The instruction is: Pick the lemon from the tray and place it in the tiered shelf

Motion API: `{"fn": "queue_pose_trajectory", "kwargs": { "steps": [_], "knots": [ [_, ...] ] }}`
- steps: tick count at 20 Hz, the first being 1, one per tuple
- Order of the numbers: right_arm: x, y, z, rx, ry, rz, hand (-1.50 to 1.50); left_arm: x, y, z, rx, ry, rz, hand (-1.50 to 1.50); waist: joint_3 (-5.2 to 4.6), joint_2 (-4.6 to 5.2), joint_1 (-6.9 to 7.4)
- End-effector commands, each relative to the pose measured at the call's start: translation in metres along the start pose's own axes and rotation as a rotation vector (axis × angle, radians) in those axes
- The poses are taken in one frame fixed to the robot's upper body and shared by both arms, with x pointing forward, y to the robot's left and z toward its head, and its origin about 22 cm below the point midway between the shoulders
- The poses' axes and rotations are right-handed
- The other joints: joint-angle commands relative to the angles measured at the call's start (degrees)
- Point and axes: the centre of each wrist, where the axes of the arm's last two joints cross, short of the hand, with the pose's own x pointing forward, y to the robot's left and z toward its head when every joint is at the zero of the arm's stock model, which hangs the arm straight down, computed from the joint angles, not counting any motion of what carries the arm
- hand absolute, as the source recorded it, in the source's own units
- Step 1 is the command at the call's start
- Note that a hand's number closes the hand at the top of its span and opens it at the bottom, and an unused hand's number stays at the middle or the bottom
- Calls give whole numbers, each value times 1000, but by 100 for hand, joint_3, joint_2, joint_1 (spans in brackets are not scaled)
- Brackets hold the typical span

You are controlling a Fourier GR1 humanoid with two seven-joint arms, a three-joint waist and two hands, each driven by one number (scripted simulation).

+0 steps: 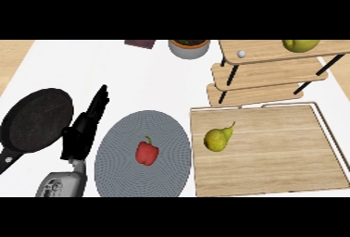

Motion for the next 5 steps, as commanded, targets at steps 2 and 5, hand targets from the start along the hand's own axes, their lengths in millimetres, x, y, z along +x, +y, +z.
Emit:
{"fn": "queue_pose_trajectory", "kwargs": {
  "steps": [2,5],
  "knots": [
    [-24,-68,0,50,-9,81,-150,6,-7,6,-15,-15,18,0,2,6,28],
    [-48,-109,0,65,-12,36,-150,16,4,-10,-10,-7,4,0,2,12,-11]
  ]
}}
